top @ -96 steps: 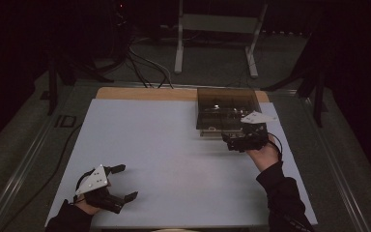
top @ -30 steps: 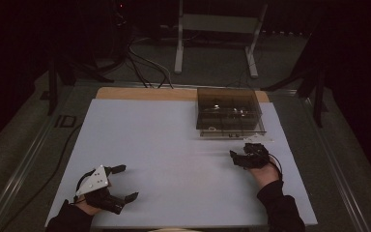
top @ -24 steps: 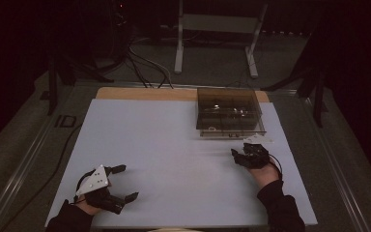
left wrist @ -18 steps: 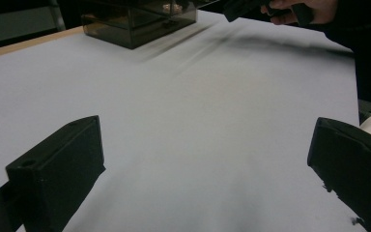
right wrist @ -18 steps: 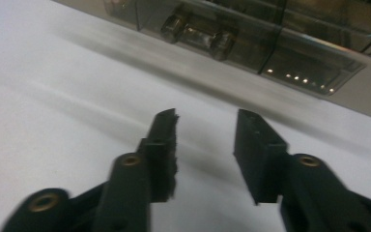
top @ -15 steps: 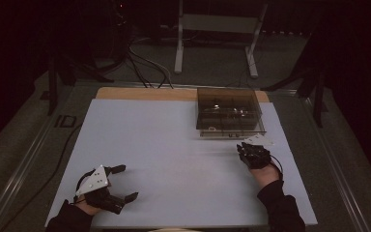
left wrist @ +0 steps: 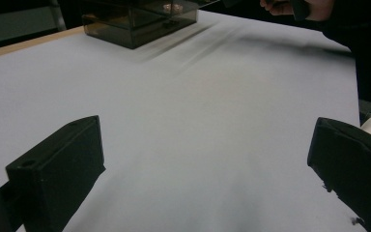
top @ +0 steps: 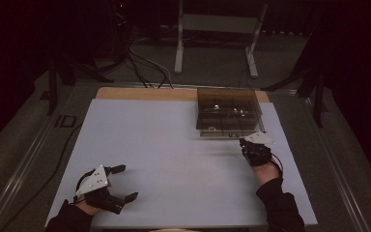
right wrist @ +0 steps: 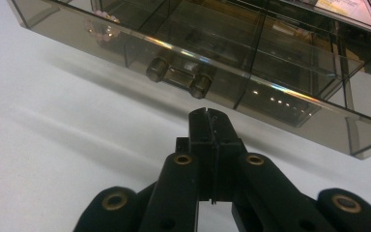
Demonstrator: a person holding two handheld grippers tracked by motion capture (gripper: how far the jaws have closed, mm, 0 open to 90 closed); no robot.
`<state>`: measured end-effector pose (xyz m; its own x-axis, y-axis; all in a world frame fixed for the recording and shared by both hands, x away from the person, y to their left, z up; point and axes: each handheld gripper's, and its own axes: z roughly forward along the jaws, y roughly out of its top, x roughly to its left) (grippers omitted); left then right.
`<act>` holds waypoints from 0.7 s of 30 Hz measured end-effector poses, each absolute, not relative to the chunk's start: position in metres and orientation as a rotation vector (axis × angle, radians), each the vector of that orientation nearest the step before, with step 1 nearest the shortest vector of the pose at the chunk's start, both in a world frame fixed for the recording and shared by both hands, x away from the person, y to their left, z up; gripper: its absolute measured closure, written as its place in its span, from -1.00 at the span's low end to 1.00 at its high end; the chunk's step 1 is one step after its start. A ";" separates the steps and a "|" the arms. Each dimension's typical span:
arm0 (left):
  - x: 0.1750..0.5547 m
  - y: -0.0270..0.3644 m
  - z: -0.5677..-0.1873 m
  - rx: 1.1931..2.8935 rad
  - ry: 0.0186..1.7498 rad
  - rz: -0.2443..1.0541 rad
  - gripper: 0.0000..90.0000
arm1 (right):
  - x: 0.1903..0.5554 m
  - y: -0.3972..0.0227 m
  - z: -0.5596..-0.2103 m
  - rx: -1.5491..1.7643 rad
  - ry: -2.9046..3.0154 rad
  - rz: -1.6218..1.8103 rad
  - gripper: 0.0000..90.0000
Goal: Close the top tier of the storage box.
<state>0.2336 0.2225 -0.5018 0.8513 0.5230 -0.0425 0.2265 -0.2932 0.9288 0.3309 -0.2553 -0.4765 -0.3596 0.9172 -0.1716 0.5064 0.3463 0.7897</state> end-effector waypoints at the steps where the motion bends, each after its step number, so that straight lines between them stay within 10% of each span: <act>1: 0.234 0.223 -0.502 1.880 0.561 0.322 -0.98 | 0.331 -0.255 -0.477 1.238 1.995 0.858 1.00; 21: 0.233 0.222 -0.502 1.880 0.562 0.325 -0.98 | 0.339 -0.260 -0.475 1.197 1.951 0.886 1.00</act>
<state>0.2333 0.2225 -0.5020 0.8501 0.5251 -0.0408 0.2259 -0.2936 0.9289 0.3389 -0.2603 -0.4752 -0.3513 0.9164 -0.1920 0.4588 0.3472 0.8179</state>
